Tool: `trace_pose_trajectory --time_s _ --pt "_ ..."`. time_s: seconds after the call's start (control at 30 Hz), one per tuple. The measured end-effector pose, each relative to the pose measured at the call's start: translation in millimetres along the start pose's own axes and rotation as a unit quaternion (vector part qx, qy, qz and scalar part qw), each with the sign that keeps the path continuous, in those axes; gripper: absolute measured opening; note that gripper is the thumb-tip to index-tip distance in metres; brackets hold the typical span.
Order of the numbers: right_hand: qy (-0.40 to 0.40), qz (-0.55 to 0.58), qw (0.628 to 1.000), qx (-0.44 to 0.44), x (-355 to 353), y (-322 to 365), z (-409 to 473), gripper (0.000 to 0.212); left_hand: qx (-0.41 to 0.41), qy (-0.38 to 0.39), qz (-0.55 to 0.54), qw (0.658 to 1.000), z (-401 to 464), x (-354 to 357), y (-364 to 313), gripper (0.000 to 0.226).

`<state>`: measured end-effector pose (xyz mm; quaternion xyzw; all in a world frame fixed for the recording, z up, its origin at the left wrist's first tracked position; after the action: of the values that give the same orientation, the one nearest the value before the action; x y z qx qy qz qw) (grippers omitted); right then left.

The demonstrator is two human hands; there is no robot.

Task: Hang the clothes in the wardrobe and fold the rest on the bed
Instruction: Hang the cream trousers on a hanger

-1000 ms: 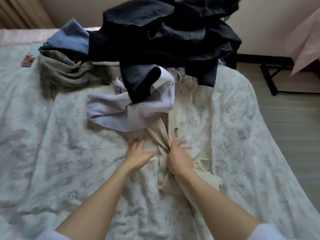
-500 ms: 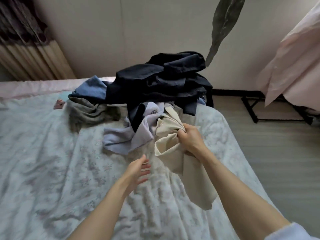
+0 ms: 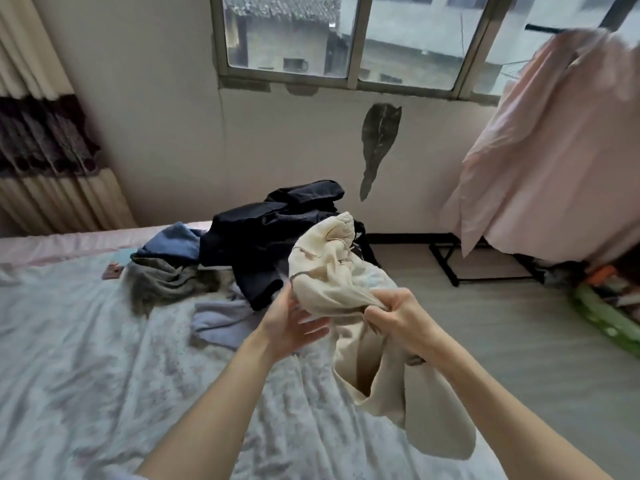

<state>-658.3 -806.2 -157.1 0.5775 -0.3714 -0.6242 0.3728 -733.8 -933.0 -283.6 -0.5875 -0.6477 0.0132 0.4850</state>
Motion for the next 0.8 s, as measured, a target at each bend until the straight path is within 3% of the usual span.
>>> trace_pose_trajectory --time_s 0.1,0.23,0.3,0.4,0.5,0.57,0.6,0.67,0.8 --pt "0.037 -0.027 0.995 0.093 4 -34 -63 0.029 0.002 0.058 -0.058 0.997 -18 30 27 0.069" --pt "0.075 -0.033 0.988 0.128 28 -47 -119 0.043 0.009 -0.072 0.120 0.990 -41 29 70 0.034" --pt "0.118 -0.040 0.983 0.133 41 -47 -149 0.036 0.046 -0.124 0.222 0.966 -55 26 78 0.024" --pt "0.144 -0.053 0.972 0.176 41 -63 -193 0.025 0.085 -0.142 0.364 0.916 -80 29 93 0.012" --pt "0.169 -0.075 0.951 0.249 34 -86 -222 0.021 0.124 -0.101 0.462 0.872 -105 39 110 0.025" --pt "0.139 0.009 0.941 0.310 36 -98 -234 0.010 0.133 -0.086 0.489 0.858 -127 31 120 0.028" --pt "0.100 0.087 0.929 0.344 35 -104 -235 0.016 0.142 -0.090 0.496 0.852 -138 22 120 0.030" --pt "0.028 0.246 0.886 0.391 36 -115 -228 0.047 0.169 -0.096 0.526 0.828 -159 4 113 0.031" --pt "0.023 0.364 0.831 0.420 72 -95 -194 0.092 0.182 -0.037 0.608 0.772 -199 -7 115 0.023"
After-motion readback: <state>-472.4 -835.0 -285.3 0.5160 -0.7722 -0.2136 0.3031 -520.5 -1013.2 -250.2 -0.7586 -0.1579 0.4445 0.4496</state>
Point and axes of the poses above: each hand's wrist, its own z-axis towards the middle knuckle, its own x-axis out of the palm, y = z × x, the point moved 7 cm from there along z, towards the middle knuckle, and after that the axes turned 1 degree about -y, right-handed, at the moved point
